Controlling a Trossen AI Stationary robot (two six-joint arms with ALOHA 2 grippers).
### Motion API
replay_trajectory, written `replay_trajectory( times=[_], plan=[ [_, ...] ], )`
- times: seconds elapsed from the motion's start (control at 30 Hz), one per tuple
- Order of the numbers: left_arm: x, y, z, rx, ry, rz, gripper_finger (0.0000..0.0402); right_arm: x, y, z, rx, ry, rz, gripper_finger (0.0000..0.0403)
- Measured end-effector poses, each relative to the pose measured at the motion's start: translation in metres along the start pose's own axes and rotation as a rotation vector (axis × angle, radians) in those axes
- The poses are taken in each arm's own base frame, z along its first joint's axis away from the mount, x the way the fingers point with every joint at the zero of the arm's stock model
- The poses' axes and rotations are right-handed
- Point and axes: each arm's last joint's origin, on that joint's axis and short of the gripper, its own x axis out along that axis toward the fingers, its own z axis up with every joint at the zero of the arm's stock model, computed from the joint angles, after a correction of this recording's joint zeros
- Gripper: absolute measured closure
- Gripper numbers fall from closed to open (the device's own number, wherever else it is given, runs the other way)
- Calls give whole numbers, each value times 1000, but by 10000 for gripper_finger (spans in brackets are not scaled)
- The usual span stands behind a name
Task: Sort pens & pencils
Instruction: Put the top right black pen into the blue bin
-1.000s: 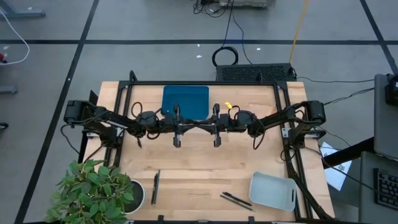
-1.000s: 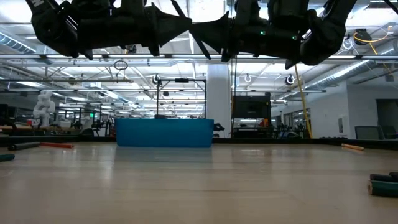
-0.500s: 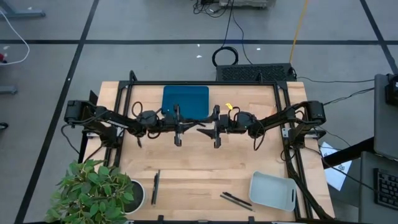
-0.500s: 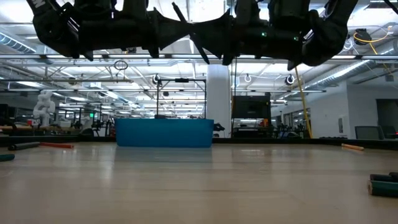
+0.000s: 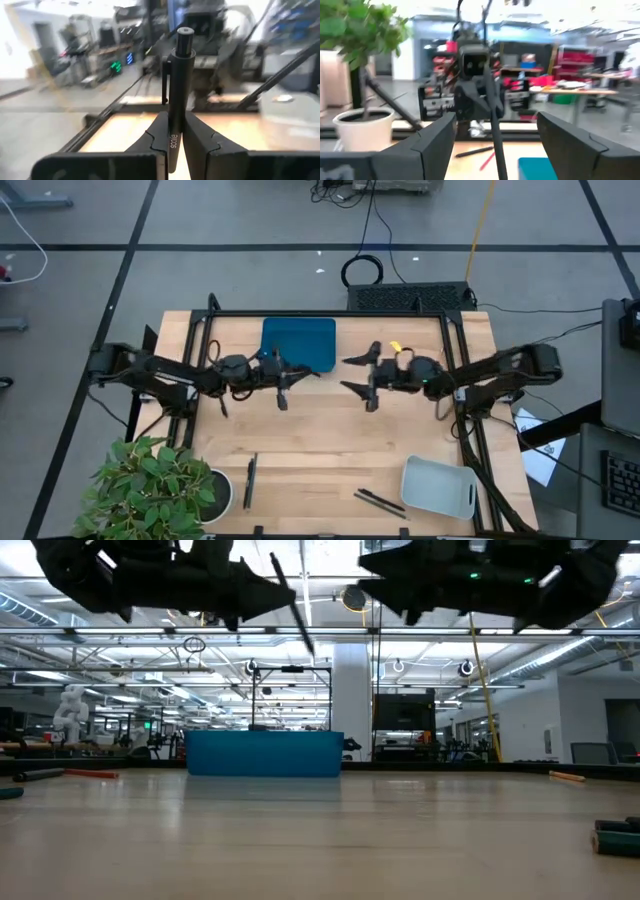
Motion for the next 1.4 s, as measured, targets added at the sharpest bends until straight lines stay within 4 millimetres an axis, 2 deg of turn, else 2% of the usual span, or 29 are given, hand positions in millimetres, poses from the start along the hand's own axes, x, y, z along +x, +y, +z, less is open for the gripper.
replay_trajectory(
  times=[0.2, 0.33, 0.53, 0.67, 0.8, 1.03, 1.17, 1.3, 1.4],
  plan=[
    [-20, 8, 12, 21, 121, 134, 369, -47, -4, 8, -24, -50, -87, 139],
    [-30, 14, 16, 10, 162, 179, 369, -68, -5, 10, -12, -103, -97, 139],
    [-31, 19, 14, -22, 182, 201, 368, -77, -5, 10, -9, -130, -98, 140],
    [-26, 36, 1, -100, 246, 280, 369, -77, -5, 10, -10, -128, -99, 140],
    [-11, 66, -3, -149, 361, 360, 370, -77, -5, 10, -9, -128, -99, 140],
    [29, 109, -17, -184, 773, 437, 368, -77, -5, 9, -11, -113, -99, 140],
    [49, 121, -29, -146, 953, 479, 361, -77, -5, 7, -11, -97, -99, 140],
    [63, 127, -36, -125, 1052, 463, 365, -77, -5, 7, -12, -95, -98, 140],
    [69, 129, -36, -110, 1089, 449, 348, -77, -5, 7, -11, -95, -98, 140]
  ],
)
